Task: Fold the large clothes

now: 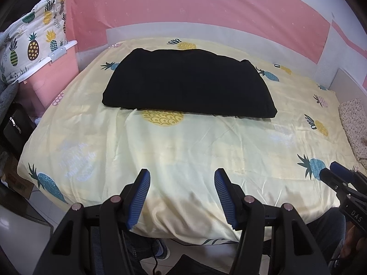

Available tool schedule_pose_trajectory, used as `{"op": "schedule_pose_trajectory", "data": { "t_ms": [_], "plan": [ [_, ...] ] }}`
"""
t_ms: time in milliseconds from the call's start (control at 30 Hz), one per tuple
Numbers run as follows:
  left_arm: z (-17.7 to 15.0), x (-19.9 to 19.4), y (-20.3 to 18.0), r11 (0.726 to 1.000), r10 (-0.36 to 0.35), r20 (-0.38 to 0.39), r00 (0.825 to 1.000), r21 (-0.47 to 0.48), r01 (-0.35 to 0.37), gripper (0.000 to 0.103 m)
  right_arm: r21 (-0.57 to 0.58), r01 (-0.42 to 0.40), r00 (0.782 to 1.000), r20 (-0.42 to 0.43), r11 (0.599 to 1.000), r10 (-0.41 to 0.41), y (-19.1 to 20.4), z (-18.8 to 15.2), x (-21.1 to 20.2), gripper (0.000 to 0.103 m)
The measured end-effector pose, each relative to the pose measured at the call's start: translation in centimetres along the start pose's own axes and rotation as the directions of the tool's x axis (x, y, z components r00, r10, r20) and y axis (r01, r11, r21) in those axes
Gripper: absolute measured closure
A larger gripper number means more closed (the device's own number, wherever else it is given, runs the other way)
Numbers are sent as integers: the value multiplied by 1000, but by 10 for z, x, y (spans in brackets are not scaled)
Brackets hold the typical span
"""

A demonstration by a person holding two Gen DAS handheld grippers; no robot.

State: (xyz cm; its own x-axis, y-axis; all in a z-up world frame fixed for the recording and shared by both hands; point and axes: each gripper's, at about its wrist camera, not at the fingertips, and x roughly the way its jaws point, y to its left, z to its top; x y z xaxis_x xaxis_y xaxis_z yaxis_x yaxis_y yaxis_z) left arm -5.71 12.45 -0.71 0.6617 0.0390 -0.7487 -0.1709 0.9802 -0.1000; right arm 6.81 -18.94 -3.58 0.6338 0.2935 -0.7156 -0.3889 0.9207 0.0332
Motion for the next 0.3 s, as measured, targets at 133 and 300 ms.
{"op": "schedule_pose_trajectory", "data": {
  "t_ms": [133,300],
  "plan": [
    [0,0,0,1000,4,4,1000,0,-4,43,2,-1,1000,-1,1000,1,0,-1,0,52],
    [0,1,0,1000,12,7,1000,-1,-12,43,5,-3,1000,-2,1000,3,-1,-1,0,52]
  ]
}}
